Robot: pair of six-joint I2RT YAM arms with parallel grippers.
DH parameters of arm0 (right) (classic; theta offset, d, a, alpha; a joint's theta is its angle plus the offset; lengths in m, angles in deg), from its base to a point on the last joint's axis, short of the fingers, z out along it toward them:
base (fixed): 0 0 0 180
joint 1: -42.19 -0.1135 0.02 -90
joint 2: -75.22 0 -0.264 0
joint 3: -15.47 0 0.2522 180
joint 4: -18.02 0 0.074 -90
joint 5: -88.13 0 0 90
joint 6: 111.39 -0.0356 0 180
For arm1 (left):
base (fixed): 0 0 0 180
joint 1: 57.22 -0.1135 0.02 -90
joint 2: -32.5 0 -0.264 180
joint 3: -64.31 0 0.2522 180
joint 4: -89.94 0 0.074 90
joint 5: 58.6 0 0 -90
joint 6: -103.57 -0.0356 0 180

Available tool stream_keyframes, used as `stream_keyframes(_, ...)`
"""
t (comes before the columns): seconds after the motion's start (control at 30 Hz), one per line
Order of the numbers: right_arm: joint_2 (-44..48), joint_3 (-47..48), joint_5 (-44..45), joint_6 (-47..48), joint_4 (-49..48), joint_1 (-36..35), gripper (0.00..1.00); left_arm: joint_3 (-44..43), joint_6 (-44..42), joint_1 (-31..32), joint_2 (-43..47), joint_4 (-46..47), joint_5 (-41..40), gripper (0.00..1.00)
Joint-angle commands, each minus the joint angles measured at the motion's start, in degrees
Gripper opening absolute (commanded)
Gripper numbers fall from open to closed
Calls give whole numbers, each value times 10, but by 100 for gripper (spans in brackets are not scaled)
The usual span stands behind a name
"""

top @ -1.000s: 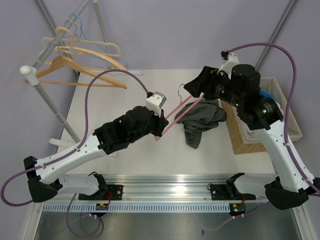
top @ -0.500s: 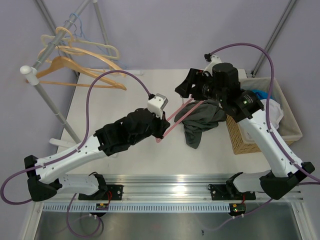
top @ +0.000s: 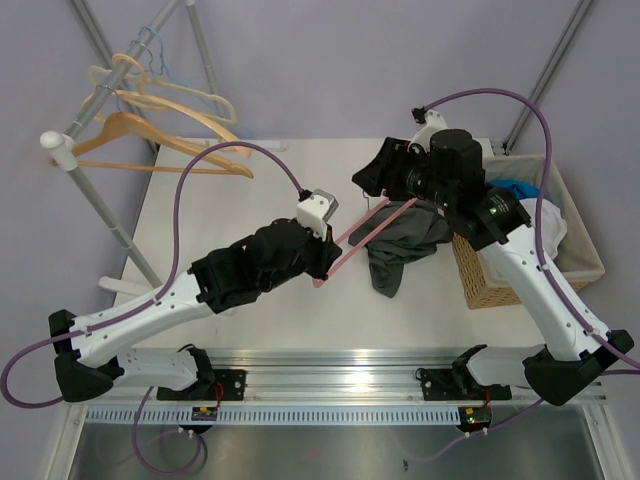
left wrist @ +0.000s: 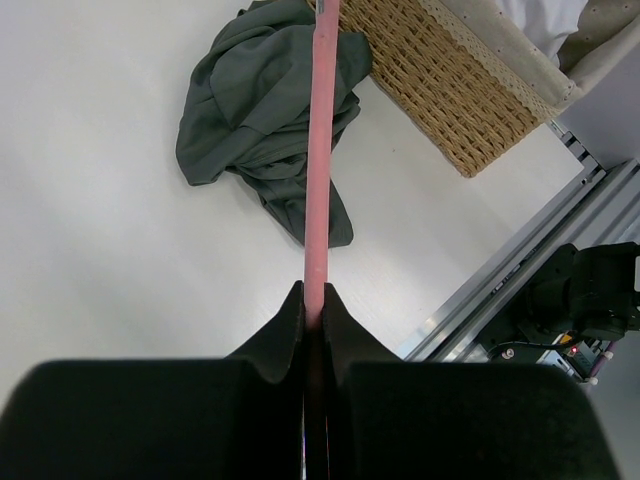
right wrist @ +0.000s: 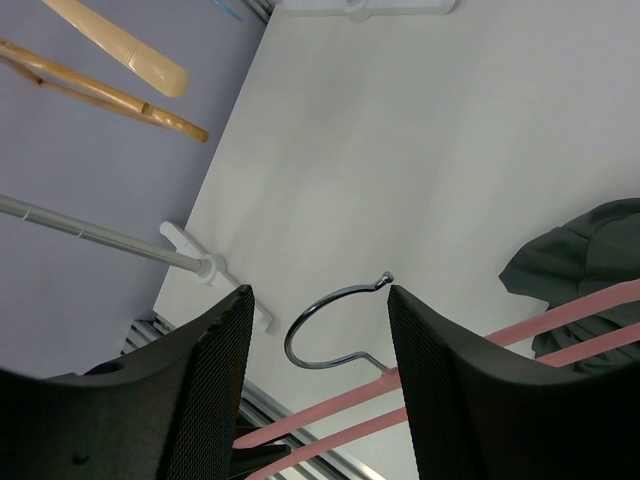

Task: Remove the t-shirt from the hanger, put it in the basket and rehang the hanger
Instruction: Place the hanger at the clothesline.

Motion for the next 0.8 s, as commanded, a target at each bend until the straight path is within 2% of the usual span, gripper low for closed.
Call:
stream_keyframes(0.0,12,4,-20,15,-23,-6,63,-17,5,5,4,36,2,0)
stream_keyframes(0.3,1,17,-60,39,-13,-6,66,-26,-14,12,-4,35,35,0)
stream_keyframes(0.5,-6,15,-81,70,-7,-6,54,-32,-23,15,-20,35,55,0)
stream_keyframes(0.63,0,15,-78,87,-2,-6,50,-33,-30,18,-22,35,56,0)
stream_keyframes(0.77,1,22,-92,107,12,-6,37,-33,-33,18,-23,35,61,0)
